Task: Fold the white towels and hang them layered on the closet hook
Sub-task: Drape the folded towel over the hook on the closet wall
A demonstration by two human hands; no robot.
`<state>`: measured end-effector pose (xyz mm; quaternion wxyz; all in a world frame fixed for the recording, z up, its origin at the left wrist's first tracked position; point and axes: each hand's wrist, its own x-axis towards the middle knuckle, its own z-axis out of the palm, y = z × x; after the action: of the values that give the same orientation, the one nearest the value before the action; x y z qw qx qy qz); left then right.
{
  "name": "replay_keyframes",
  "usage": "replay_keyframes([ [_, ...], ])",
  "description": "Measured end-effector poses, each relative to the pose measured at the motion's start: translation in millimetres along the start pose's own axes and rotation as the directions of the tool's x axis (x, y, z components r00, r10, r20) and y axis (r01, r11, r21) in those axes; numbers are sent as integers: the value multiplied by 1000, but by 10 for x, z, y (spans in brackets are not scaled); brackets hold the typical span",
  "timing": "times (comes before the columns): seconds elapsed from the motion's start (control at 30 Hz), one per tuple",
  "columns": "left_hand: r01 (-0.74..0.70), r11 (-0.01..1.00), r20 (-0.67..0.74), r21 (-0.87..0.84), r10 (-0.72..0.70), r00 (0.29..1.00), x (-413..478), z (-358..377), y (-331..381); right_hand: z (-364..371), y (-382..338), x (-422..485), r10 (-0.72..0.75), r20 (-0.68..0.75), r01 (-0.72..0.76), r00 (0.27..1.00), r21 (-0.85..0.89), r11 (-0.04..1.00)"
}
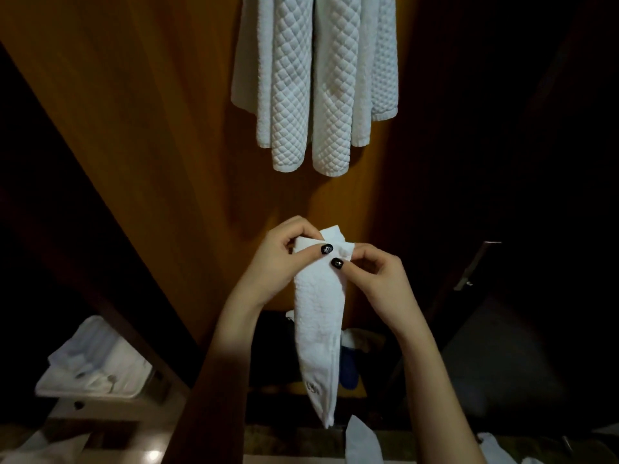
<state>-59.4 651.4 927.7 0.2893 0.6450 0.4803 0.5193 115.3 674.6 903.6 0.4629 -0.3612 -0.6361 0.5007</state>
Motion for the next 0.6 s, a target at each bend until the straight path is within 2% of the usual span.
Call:
replay_keyframes([
  [0.2,-31,994,-156,102,47,987,3,68,40,83,3,19,-60,12,60,998,-41,997],
  [0.47,-75,975,-124,211,103,987,42,62,33,55,-22,71,-103,31,106,994,-124,987],
  [0.6,-107,973,-50,202,120,992,27,45,6,3,8,76,-69,-102,68,992,-7,998],
])
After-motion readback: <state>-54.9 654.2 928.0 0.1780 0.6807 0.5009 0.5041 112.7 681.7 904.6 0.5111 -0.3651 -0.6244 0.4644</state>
